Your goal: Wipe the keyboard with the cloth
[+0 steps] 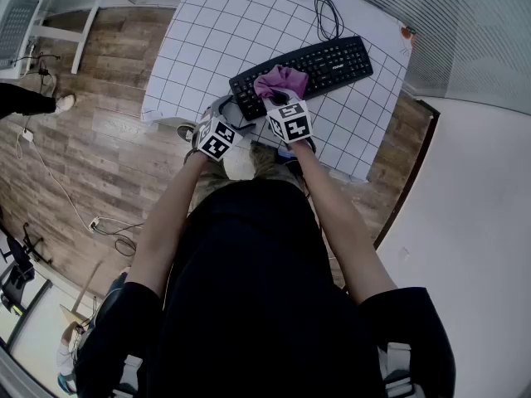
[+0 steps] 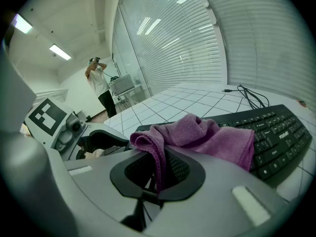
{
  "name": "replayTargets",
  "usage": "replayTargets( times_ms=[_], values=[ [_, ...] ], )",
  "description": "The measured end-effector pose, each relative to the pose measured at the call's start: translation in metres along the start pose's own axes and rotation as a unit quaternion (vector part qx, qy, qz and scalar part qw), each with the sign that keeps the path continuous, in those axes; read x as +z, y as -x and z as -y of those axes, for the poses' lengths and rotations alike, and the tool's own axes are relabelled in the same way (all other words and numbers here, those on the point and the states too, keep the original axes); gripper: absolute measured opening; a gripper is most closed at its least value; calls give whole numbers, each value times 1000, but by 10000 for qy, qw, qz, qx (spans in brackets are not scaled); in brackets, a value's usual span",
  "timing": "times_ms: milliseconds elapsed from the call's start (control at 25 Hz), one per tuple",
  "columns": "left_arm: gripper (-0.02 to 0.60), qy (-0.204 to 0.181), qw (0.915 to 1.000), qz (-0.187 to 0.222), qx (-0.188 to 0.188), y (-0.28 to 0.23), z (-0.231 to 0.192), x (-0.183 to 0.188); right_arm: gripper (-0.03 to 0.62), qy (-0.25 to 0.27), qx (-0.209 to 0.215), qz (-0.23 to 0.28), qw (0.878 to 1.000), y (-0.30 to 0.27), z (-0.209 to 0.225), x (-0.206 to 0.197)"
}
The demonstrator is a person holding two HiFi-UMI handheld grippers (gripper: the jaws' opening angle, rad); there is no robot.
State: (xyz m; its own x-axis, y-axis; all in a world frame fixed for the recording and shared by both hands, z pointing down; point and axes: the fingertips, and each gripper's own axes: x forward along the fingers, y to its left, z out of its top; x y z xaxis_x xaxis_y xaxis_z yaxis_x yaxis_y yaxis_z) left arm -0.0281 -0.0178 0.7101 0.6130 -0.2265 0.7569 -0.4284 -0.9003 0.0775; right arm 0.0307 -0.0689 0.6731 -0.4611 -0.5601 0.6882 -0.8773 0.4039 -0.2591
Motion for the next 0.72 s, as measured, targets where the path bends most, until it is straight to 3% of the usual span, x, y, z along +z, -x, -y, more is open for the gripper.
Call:
replayTargets(
  times_ms=[720],
  values=[
    [442,-14,10000,12,5,0,1,0,43,197,384,-108,9990,-10,-39,-4]
  ],
)
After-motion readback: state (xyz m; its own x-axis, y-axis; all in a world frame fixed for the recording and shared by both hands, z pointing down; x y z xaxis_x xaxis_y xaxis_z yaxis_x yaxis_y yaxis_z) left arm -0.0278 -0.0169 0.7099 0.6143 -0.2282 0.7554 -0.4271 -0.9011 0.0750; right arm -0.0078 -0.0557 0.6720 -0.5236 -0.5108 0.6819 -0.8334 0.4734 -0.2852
